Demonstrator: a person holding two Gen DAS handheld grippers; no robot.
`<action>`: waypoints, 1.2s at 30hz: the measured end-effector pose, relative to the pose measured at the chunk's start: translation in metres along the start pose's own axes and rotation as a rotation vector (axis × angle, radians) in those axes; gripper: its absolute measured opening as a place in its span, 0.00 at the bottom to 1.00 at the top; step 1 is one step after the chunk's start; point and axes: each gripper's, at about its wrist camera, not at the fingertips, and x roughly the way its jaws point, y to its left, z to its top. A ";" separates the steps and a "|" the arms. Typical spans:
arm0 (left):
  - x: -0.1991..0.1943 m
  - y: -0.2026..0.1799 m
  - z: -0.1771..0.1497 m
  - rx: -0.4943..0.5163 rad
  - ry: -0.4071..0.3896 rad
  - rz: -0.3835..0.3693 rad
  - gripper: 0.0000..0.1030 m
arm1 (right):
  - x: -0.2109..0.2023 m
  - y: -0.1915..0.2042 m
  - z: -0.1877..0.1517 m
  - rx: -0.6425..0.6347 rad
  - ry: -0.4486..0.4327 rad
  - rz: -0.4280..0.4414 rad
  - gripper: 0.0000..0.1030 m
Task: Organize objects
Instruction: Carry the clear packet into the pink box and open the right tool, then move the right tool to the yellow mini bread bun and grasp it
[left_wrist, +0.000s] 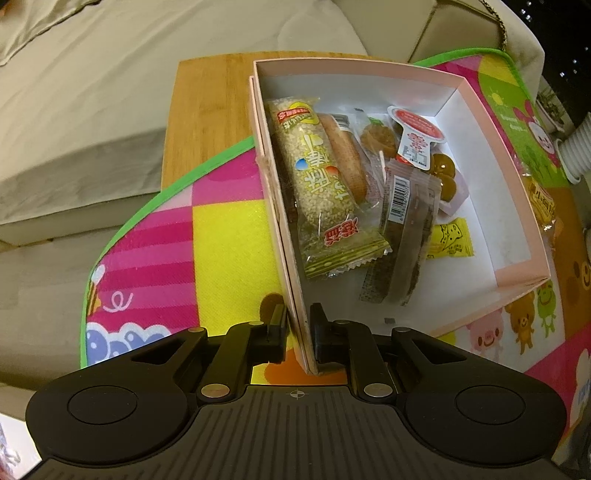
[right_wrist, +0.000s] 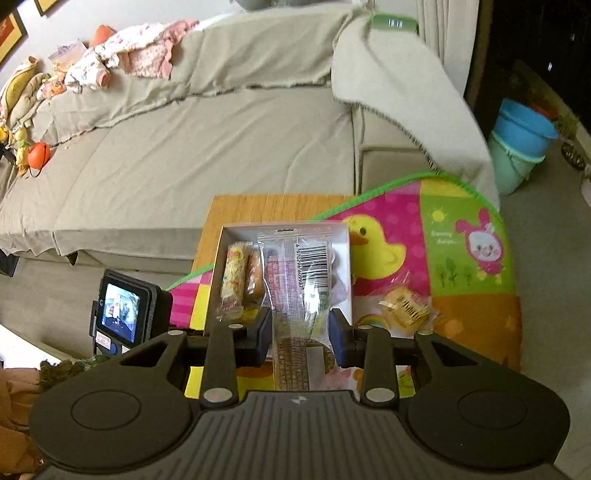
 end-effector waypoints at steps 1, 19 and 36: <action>0.000 0.000 0.000 0.000 0.000 -0.002 0.15 | 0.007 0.000 0.001 0.003 0.019 0.004 0.31; -0.002 -0.004 0.000 0.050 0.013 0.019 0.13 | 0.127 -0.038 0.033 0.105 0.105 -0.015 0.57; -0.005 -0.020 0.003 0.080 0.012 0.069 0.10 | 0.121 -0.142 -0.055 -0.047 0.207 -0.104 0.68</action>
